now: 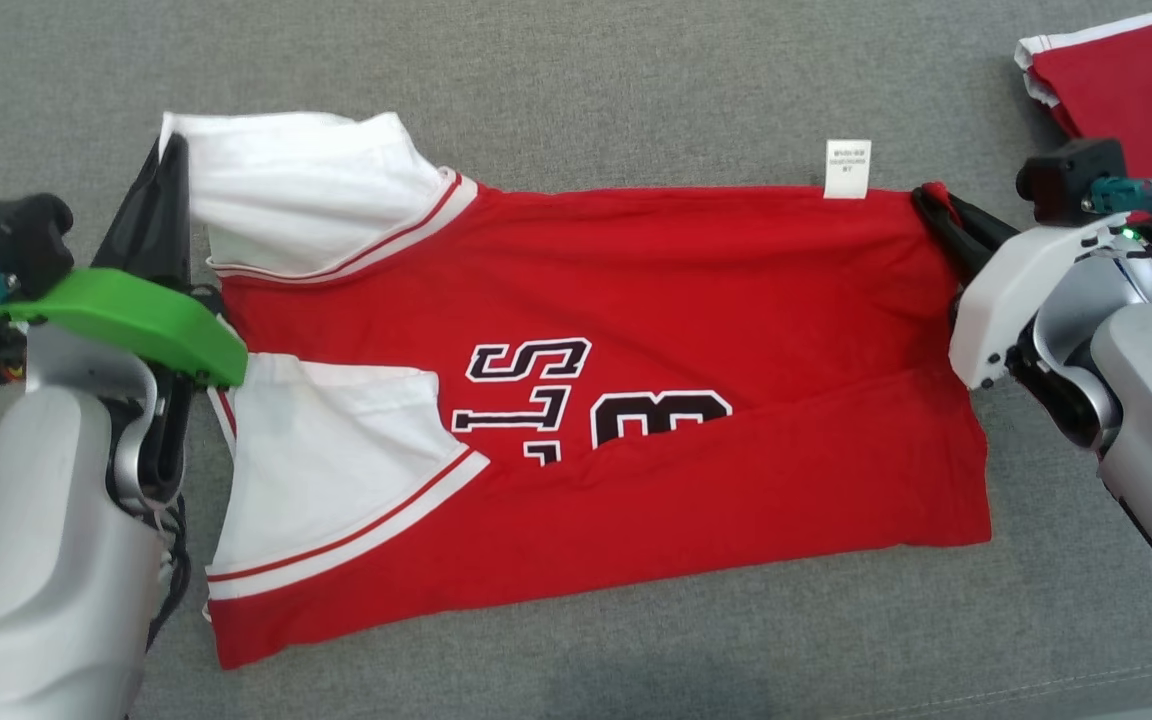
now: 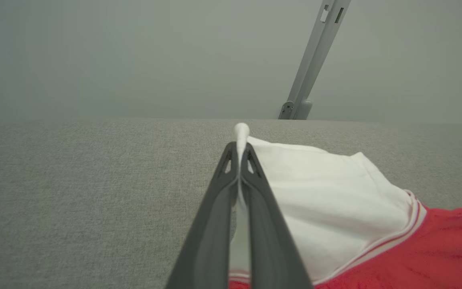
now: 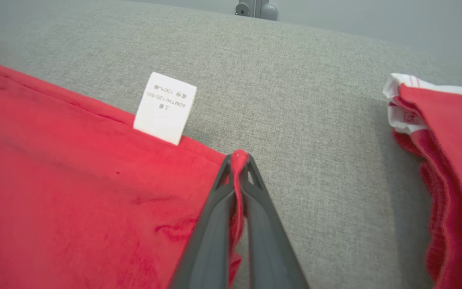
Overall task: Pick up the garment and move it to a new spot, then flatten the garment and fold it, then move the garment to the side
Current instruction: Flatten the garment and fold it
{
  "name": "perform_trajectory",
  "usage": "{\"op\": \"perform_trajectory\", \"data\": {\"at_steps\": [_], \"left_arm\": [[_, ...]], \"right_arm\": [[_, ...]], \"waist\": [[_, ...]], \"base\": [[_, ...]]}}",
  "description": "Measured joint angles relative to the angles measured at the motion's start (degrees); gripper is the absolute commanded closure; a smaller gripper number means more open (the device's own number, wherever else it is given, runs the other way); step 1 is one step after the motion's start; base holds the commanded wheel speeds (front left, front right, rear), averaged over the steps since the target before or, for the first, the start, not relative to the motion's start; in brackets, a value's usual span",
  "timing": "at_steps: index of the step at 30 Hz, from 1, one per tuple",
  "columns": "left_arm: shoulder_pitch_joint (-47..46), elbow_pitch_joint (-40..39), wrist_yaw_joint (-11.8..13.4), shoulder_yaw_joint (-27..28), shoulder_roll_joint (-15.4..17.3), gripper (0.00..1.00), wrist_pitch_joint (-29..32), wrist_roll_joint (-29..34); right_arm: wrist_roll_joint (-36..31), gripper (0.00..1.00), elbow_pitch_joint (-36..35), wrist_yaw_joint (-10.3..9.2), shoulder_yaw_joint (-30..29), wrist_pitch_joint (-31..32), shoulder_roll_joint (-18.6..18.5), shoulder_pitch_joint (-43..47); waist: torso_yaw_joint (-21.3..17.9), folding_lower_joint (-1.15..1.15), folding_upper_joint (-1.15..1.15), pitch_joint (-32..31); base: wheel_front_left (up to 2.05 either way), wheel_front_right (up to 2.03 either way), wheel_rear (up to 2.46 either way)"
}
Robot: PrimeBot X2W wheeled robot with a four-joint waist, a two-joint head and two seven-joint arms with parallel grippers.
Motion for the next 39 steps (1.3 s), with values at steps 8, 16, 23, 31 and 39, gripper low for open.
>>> {"op": "perform_trajectory", "data": {"at_steps": [8, 16, 23, 31, 39], "left_arm": [[16.73, -11.88, 2.29, 2.08, -0.09, 1.0, -2.89, -2.75], [31.07, -20.87, 5.56, 2.45, -2.23, 1.0, -2.64, -5.68], [35.24, -21.93, 6.13, 2.77, -2.93, 1.0, -2.98, -7.45], [39.03, -21.68, 4.38, 3.54, -4.04, 0.0, -6.14, -9.48], [45.95, -25.31, 3.55, 3.99, -5.05, 0.0, -8.18, -11.02]], "right_arm": [[1.77, 1.0, -6.79, 0.0, -1.31, -5.38, -2.38, 10.22], [1.05, 1.0, -12.23, -0.01, -4.76, -7.14, -2.22, 21.18], [-1.32, 1.0, -14.35, -0.01, -7.2, -7.66, -0.32, 26.24], [-3.53, 0.0, -14.49, -0.01, -10.45, -11.83, 3.21, 30.89], [-4.01, 0.0, -15.05, -0.01, -15.49, -14.9, 5.27, 36.12]], "waist": [[-0.01, 0.0, 0.0, -4.78], [-0.18, 0.0, 0.0, -8.72], [-1.07, 0.0, 0.0, -10.04], [-2.09, 0.0, 0.0, -10.94], [-2.35, 0.0, 0.0, -11.55]], "base": [[0.0, 0.0, 0.0], [0.0, 0.0, 0.0], [0.0, 0.0, 0.0], [0.0, 0.0, 0.0], [0.0, 0.0, 0.0]]}}
